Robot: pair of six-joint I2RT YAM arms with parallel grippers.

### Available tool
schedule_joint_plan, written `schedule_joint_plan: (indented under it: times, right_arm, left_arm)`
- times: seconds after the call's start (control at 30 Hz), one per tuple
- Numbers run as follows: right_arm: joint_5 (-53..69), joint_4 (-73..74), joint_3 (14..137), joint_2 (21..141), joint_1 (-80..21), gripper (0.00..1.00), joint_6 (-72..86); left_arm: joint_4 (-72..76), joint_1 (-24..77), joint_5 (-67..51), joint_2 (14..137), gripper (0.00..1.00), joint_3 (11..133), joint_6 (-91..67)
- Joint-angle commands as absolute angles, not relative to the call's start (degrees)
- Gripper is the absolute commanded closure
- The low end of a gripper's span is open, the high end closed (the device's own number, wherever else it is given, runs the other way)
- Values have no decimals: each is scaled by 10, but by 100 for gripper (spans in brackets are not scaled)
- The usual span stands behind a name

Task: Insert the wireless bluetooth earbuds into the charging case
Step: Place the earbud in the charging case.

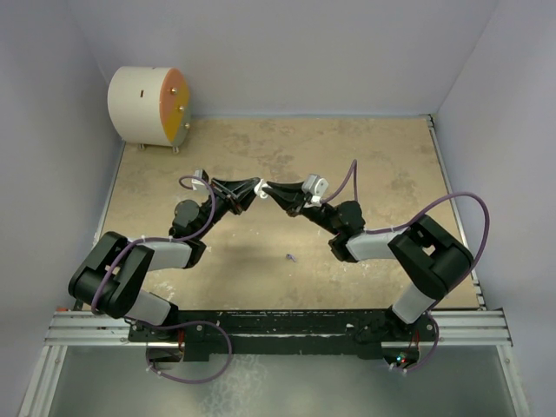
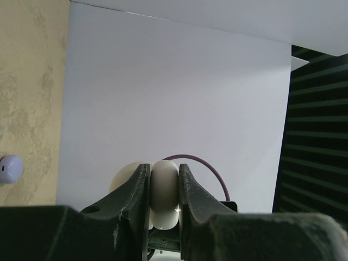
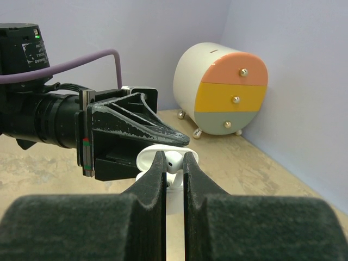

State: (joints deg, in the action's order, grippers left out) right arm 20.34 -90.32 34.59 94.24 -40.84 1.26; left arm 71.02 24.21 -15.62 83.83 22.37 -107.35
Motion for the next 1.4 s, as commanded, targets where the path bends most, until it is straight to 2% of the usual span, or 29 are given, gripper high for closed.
schedule_joint_plan:
  times: [0.0,0.27,0.7,0.87,0.9,1.37]
  right_arm:
    - [207,-966,340,931,-407,100,5]
    - [216,-945,347,926,-406,100,18]
    - [236,-923,360,923,-403,85,32]
    - [242,-922,362,921,-402,78,35]
    - [243,-922,361,921,-402,74,36]
    - [248,-943,363,903,-398,57,50]
  left_arm:
    - [737,245,-144,819,100,245,-1071]
    - [738,246,-142,819,100,252,-1075]
    - [736,246,-142,820,100,256,-1072]
    - [735,246,-142,822,100,255,-1071]
    - [735,246,-142,822,100,255,-1071]
    - [740,246,-140,837,100,246,-1066]
